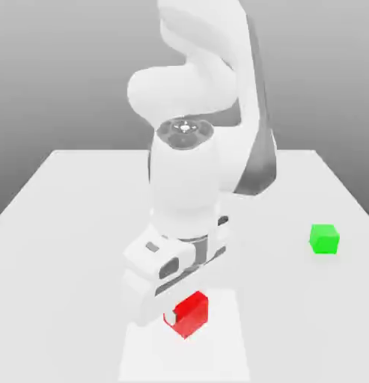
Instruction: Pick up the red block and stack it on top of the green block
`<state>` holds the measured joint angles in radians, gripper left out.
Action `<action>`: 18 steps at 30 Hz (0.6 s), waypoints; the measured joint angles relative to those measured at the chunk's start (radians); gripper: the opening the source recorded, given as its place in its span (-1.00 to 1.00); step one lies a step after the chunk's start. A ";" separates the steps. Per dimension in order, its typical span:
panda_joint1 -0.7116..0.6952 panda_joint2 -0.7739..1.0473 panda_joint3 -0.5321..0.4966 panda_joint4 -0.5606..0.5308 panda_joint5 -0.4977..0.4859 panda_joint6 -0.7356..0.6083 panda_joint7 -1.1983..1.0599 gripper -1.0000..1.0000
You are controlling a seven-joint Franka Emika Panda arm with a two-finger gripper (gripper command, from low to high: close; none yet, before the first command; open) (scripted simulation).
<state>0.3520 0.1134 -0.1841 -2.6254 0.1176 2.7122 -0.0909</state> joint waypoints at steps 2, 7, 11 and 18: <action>0.070 -0.026 0.061 -0.026 0.012 -0.009 -0.030 -1.00; 0.286 -0.105 0.178 -0.094 0.033 -0.027 -0.100 -1.00; 0.445 -0.181 0.248 -0.150 0.023 -0.036 -0.136 -1.00; 0.607 -0.266 0.402 -0.235 -0.029 -0.006 -0.162 -1.00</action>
<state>0.9592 -0.1529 0.2183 -2.8600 0.0884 2.7060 -0.2532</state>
